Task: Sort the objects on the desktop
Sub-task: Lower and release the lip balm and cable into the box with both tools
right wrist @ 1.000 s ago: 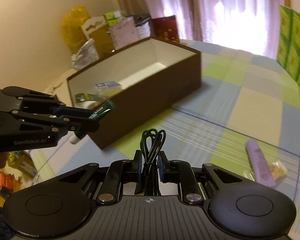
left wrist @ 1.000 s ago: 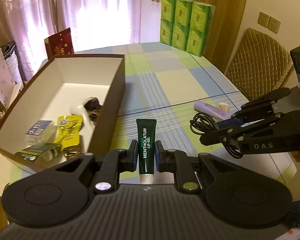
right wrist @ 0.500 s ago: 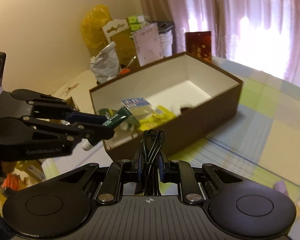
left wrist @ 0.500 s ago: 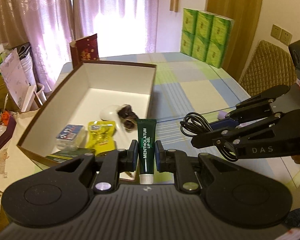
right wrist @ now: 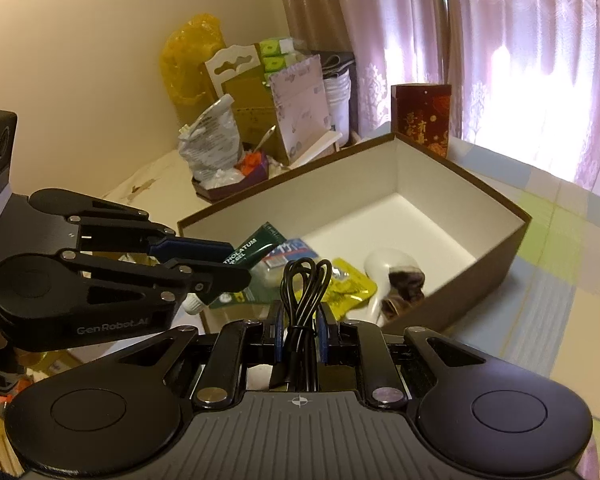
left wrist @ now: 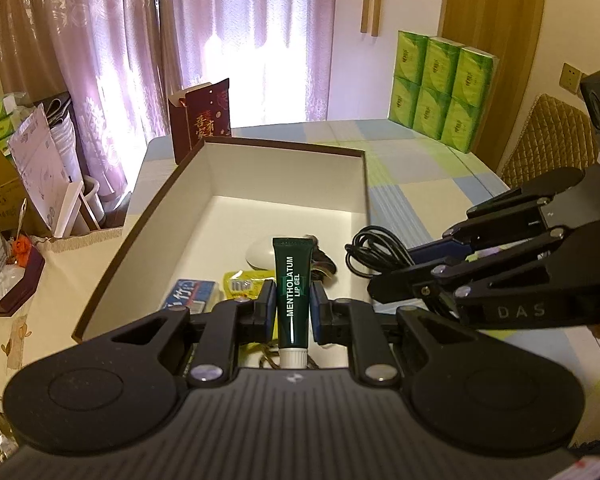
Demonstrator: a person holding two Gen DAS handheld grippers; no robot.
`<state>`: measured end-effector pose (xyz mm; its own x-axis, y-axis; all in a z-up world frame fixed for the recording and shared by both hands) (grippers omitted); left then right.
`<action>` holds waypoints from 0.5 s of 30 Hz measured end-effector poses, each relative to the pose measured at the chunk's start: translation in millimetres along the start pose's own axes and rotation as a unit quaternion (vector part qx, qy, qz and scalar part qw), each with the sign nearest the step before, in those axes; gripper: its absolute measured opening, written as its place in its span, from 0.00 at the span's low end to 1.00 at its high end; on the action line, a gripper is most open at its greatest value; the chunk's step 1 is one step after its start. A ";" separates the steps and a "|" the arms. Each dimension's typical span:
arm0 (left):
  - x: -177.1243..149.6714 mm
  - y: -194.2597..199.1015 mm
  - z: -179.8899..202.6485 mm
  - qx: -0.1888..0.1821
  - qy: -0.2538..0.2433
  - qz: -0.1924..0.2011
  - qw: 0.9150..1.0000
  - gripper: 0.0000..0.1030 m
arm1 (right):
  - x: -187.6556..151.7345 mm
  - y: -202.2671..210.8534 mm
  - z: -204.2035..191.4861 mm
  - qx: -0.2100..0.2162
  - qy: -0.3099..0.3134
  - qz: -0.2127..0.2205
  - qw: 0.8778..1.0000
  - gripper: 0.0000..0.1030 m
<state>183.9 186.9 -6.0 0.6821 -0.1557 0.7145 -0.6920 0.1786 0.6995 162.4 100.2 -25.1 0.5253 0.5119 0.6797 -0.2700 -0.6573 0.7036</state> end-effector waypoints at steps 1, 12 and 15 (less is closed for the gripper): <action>1.7 -2.9 -3.4 -0.001 0.000 -0.001 1.000 0.13 | 2.0 -3.1 0.5 0.000 -0.001 -0.001 1.000 0.13; 27.4 -49.9 -31.2 -0.011 -0.028 -0.014 0.999 0.13 | 31.8 -48.4 24.1 -0.030 -0.019 -0.015 0.999 0.13; 34.0 -62.8 -36.5 -0.014 -0.034 -0.020 0.999 0.13 | 37.1 -59.1 31.0 -0.036 -0.022 -0.020 0.999 0.13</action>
Point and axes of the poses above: each gripper's, at about its wrist camera, not at the fingertips, and y roughly against the way its jaws point, z to its right, x to its top, the point moved 5 cm from there along -y, roughly the way its jaws point, and after that the axes turned 1 degree about -z, right-handed, at the moved point
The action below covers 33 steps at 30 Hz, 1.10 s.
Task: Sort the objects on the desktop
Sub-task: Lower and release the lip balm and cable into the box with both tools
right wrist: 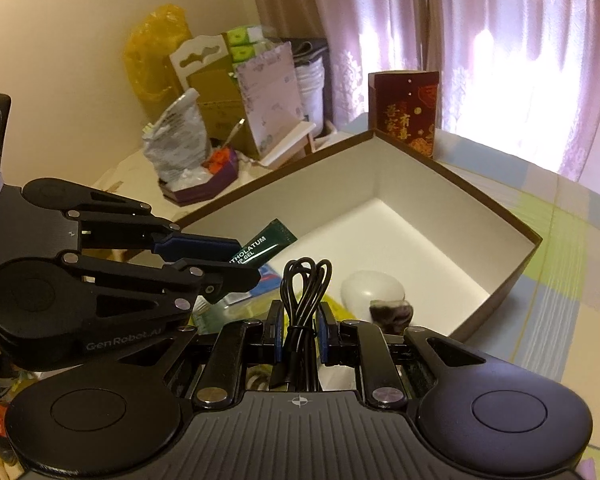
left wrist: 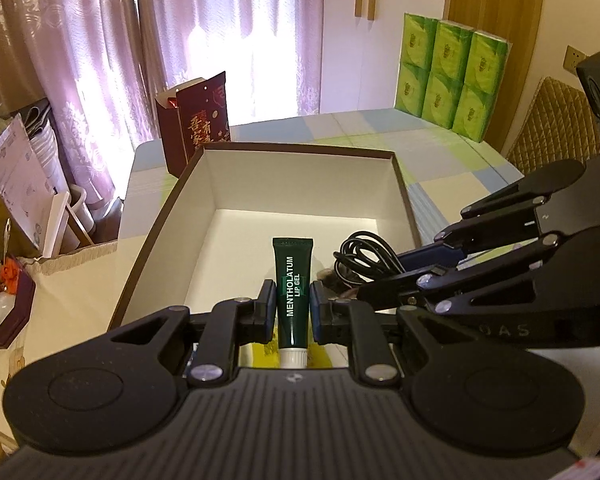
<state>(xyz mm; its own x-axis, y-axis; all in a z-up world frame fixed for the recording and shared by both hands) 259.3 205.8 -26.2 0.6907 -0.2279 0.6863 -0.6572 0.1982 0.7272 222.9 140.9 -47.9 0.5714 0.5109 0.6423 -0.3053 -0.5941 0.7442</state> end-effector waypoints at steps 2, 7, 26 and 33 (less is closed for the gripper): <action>3.5 -7.6 -4.2 -0.003 -0.002 -0.003 1.000 0.13 | 4.1 -7.4 3.8 -0.004 0.000 -0.003 1.000 0.13; 11.9 -28.7 -14.1 -0.009 -0.010 -0.016 1.000 0.13 | 13.3 -25.8 18.6 -0.016 -0.001 -0.009 1.000 0.13; 46.5 -119.7 -38.8 -0.018 -0.018 -0.071 0.997 0.13 | 45.8 -92.6 85.6 -0.075 0.008 -0.056 0.996 0.13; 44.0 -157.8 -43.7 -0.011 -0.005 -0.112 0.994 0.13 | 47.1 -120.0 106.9 -0.096 0.032 -0.101 0.990 0.13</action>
Point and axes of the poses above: each gripper's, at about its wrist camera, not at the fingertips, and y roughly against the way its jaws point, z to its right, x to its top, the point moved 5 cm from there along -y, roughly the way its jaws point, and after that the axes turned 1 degree about -z, right-handed, at the moved point
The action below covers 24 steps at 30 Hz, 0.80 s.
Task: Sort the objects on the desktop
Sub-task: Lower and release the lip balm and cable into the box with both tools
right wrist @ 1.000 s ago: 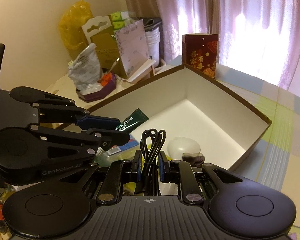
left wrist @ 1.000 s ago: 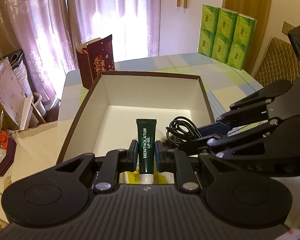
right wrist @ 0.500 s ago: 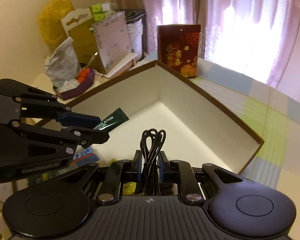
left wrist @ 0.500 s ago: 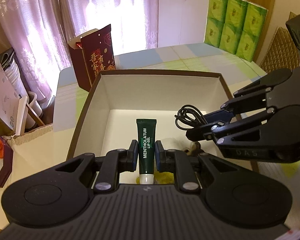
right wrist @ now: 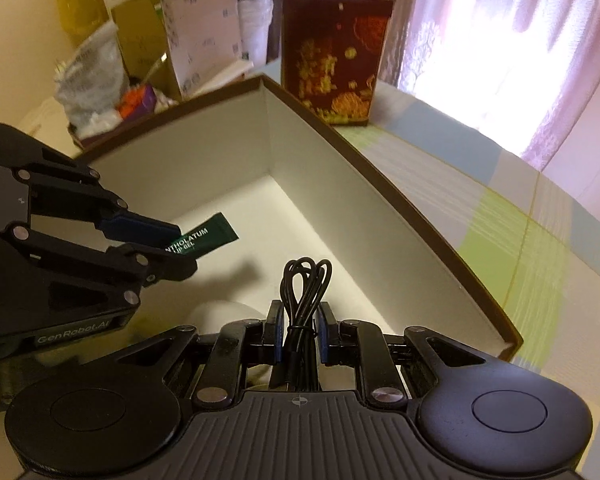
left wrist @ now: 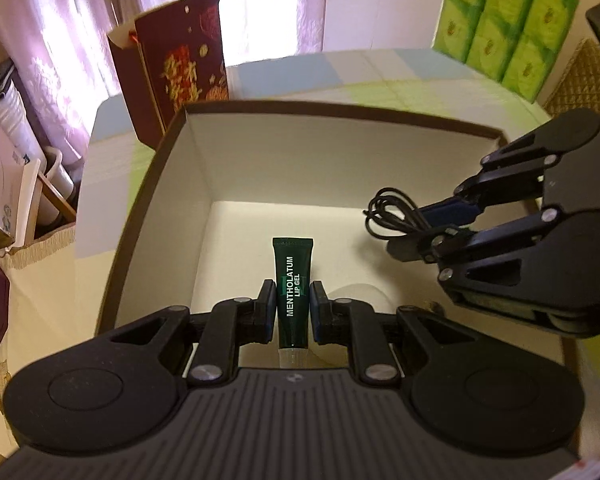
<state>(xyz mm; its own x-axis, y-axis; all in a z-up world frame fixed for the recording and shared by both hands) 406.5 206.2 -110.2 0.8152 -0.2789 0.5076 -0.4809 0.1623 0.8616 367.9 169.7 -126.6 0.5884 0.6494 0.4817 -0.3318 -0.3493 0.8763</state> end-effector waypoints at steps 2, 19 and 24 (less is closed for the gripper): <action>2.2 -8.2 -0.6 -0.001 0.002 -0.008 1.000 0.13 | 1.8 -6.3 3.0 -0.002 0.006 -0.008 1.000 0.13; -0.8 -35.4 -4.2 0.015 0.014 -0.039 0.999 0.25 | -3.0 -14.2 12.4 0.004 0.007 -0.007 1.000 0.53; -7.5 -31.6 -5.4 0.019 0.013 -0.044 0.999 0.38 | -6.2 -7.4 13.2 0.002 0.011 -0.008 1.000 0.66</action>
Point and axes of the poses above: each gripper's, at about its wrist camera, not at the fingertips, and y roughly against the way its jaws point, z to its right, x to its top, the point moved 5 cm from there along -y, roughly the way its jaws point, and after that the axes turned 1 degree about -z, right-handed, at the moved point
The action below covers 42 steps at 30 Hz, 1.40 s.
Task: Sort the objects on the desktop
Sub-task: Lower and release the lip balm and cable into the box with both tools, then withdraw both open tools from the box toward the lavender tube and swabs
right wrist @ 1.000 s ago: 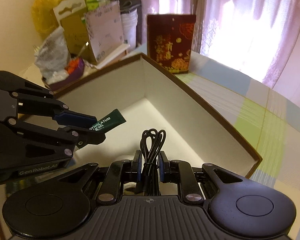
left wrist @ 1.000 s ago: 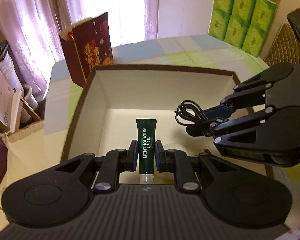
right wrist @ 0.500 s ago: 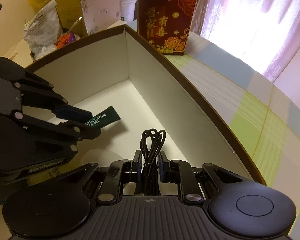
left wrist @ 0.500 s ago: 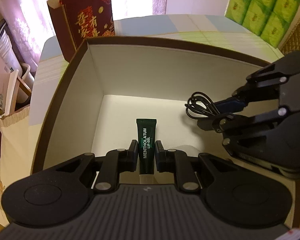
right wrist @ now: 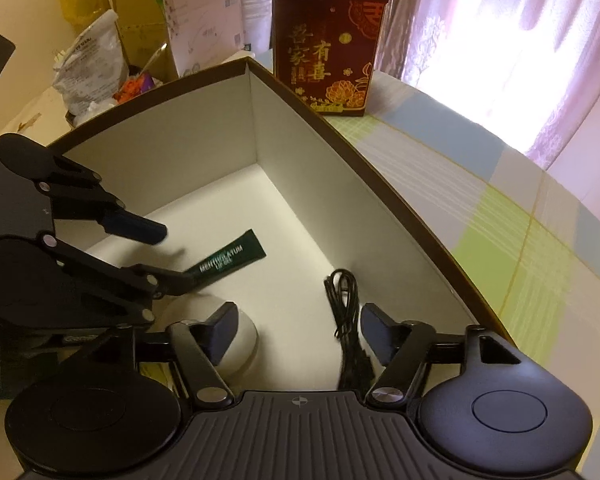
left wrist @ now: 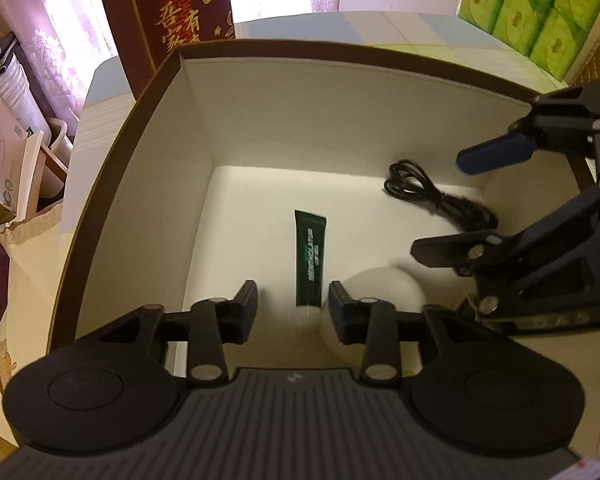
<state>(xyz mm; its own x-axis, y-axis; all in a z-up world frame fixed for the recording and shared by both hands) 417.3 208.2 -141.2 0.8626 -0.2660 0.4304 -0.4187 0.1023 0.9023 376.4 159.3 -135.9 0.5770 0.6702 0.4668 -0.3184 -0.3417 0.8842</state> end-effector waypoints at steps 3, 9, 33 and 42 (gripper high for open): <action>-3.7 4.1 0.1 0.000 -0.002 0.000 1.000 0.46 | -2.9 4.0 -2.4 0.006 0.010 0.000 1.000 0.71; -12.0 14.9 -1.8 0.008 -0.005 0.000 1.000 0.70 | -3.6 12.5 -8.7 -0.003 0.034 0.002 0.999 0.94; -43.4 86.3 10.5 0.017 -0.015 0.023 0.999 0.94 | -30.2 67.9 -26.9 0.015 0.050 0.037 0.998 0.98; -55.8 118.8 18.1 0.027 -0.012 0.040 0.999 0.94 | -41.1 93.9 -41.8 0.023 0.055 0.058 0.997 0.98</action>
<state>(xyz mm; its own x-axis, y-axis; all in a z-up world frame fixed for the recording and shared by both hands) 314.3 217.9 -58.5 0.8187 -0.2828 0.4998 -0.5013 0.0725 0.8622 291.4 127.3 -72.8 0.4520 0.6913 0.5637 -0.3419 -0.4495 0.8253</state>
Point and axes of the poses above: each gripper's, at about its wrist camera, not at the fingertips, and y roughly against the way its jaws point, z to its right, x to its top, the point moved 5 cm from there along -y, roughly the way its jaws point, and after that the axes turned 1 degree about -z, right-handed, at the moved point
